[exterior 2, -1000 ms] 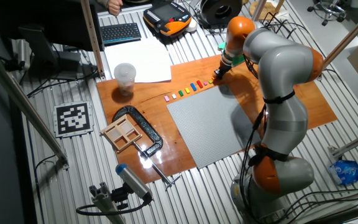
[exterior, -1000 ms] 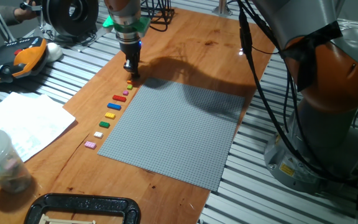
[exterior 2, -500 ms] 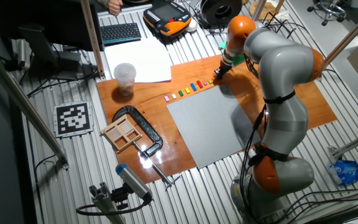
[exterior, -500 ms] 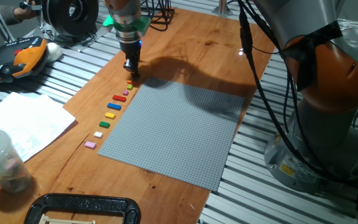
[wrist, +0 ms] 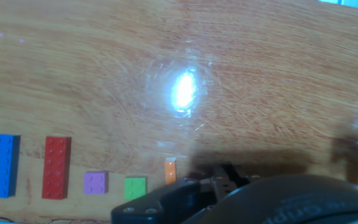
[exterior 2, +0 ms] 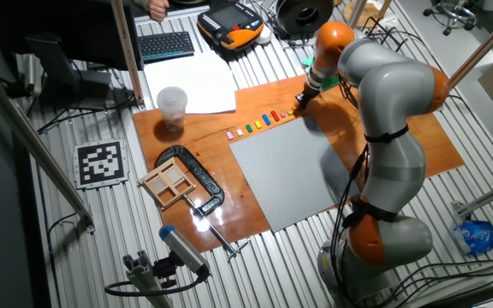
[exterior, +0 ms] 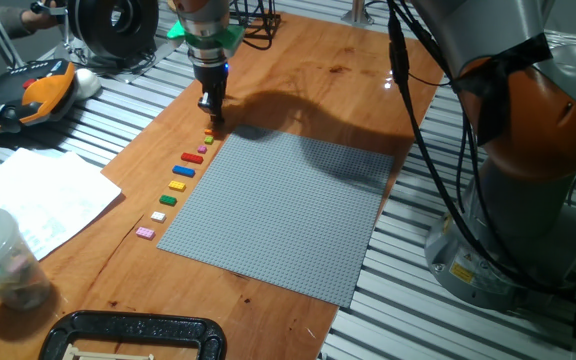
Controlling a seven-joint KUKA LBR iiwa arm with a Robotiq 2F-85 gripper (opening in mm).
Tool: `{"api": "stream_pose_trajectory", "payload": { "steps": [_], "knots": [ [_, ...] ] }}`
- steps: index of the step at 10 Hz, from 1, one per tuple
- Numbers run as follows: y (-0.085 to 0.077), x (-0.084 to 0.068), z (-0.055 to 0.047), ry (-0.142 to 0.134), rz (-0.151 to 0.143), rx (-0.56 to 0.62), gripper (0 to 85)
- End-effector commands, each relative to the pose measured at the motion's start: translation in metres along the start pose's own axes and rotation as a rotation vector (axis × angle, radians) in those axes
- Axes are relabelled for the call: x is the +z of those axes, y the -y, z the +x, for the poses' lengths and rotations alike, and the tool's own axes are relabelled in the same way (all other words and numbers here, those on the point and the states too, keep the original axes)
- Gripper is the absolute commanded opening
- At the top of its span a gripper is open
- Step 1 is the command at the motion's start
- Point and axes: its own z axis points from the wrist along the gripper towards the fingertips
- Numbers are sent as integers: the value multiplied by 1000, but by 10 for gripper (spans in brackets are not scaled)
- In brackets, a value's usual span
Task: Build with small Lego blocks
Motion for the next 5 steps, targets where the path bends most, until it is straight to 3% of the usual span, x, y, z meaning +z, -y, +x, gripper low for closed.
{"api": "stream_pose_trajectory", "payload": {
  "steps": [1, 3, 5],
  "knots": [
    [0, 0, 0, 1, 4, 12, 0],
    [0, 0, 0, 5, 28, 46, 0],
    [0, 0, 0, 6, 33, 68, 0]
  ]
}}
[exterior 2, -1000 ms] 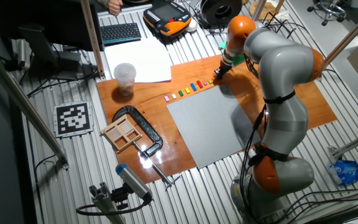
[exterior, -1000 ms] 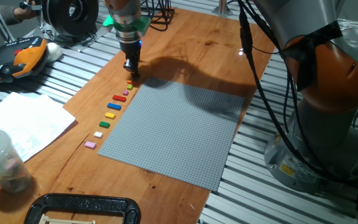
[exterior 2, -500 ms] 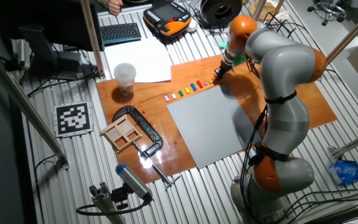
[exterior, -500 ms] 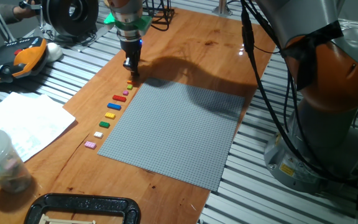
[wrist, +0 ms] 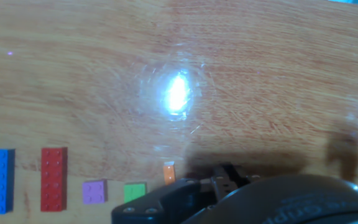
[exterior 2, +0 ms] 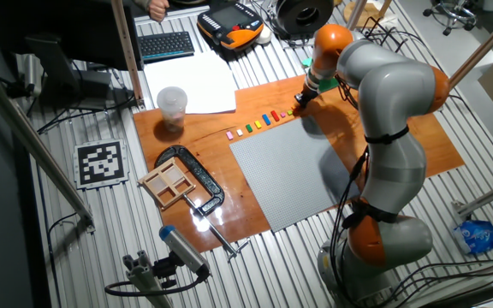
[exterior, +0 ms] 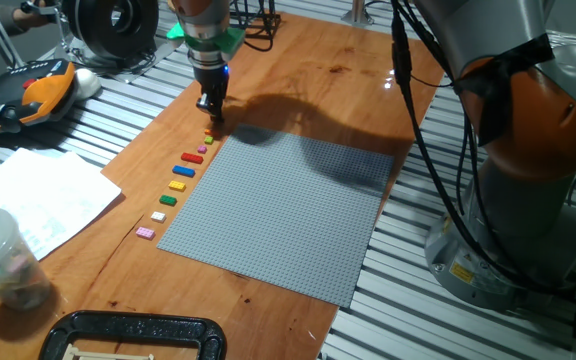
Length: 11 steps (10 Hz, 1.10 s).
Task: Build with small Lego blocks
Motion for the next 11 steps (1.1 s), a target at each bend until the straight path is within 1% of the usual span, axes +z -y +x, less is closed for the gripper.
{"api": "stream_pose_trajectory", "payload": {
  "steps": [1, 2, 4, 5, 7, 8, 11],
  "knots": [
    [0, 0, 0, 1, 0, 5, 0],
    [0, 0, 0, -7, 4, 9, 0],
    [0, 0, 0, -25, 30, 23, 0],
    [0, 0, 0, -40, 28, 27, 0],
    [0, 0, 0, -53, 30, 25, 0],
    [0, -1, 3, -56, 28, 24, 0],
    [-4, -10, 19, -60, 31, 37, 0]
  ]
}}
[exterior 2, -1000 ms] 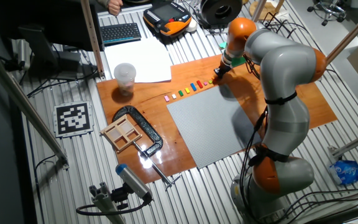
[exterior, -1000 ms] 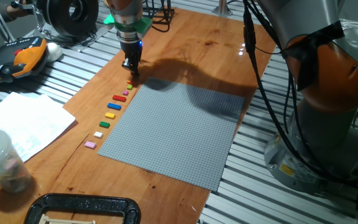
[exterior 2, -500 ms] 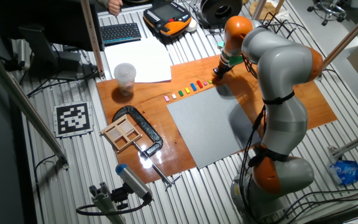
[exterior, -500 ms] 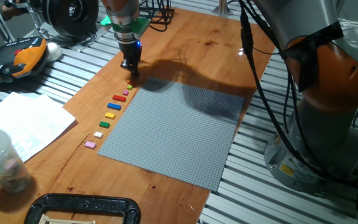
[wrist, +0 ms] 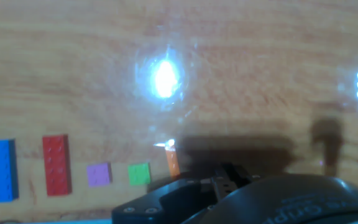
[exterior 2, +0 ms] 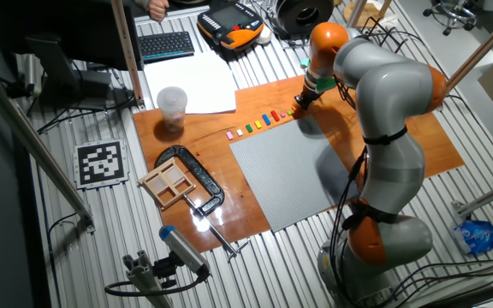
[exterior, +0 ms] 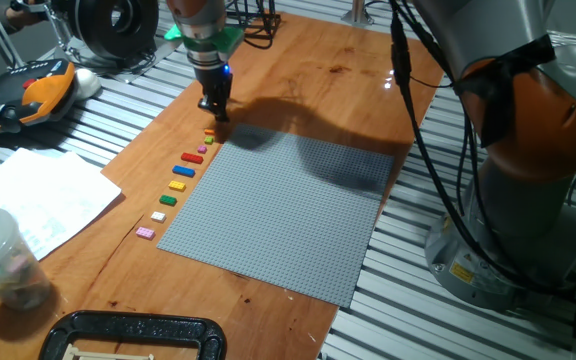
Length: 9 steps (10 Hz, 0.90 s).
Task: Build with small Lego blocks
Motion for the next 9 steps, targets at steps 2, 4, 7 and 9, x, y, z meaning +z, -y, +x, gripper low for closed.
{"api": "stream_pose_trajectory", "payload": {
  "steps": [2, 4, 7, 9],
  "knots": [
    [3, 2, 11, 8, -6, -2, 0],
    [4, 5, 24, 10, -15, 1, 0],
    [2, 2, 33, 8, -13, 10, 0],
    [5, 6, 38, 13, -16, 4, 0]
  ]
}}
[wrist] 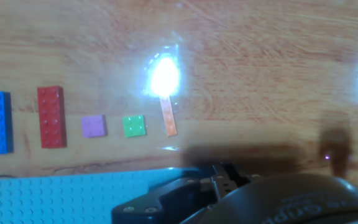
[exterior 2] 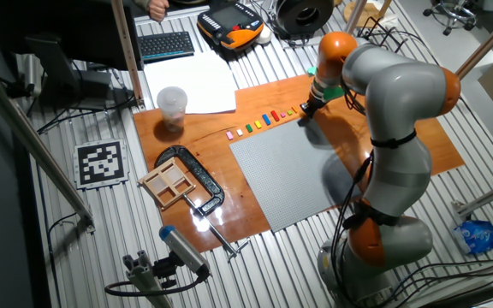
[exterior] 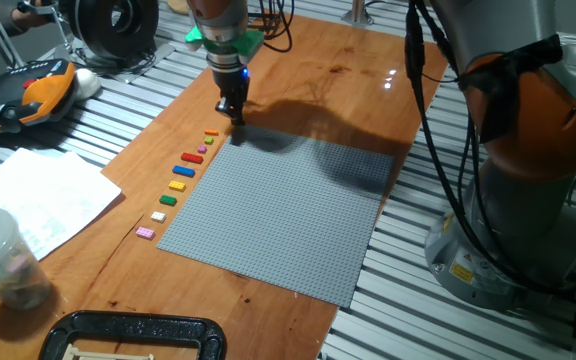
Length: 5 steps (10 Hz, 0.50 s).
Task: Build with small Lego blocks
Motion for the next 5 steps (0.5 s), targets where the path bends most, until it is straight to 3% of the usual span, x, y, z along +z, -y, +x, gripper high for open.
{"api": "stream_pose_trajectory", "payload": {
  "steps": [1, 5],
  "knots": [
    [1, 1, 1, 0, 0, -1, 0],
    [1, 1, 4, 2, -3, 1, 0]
  ]
}}
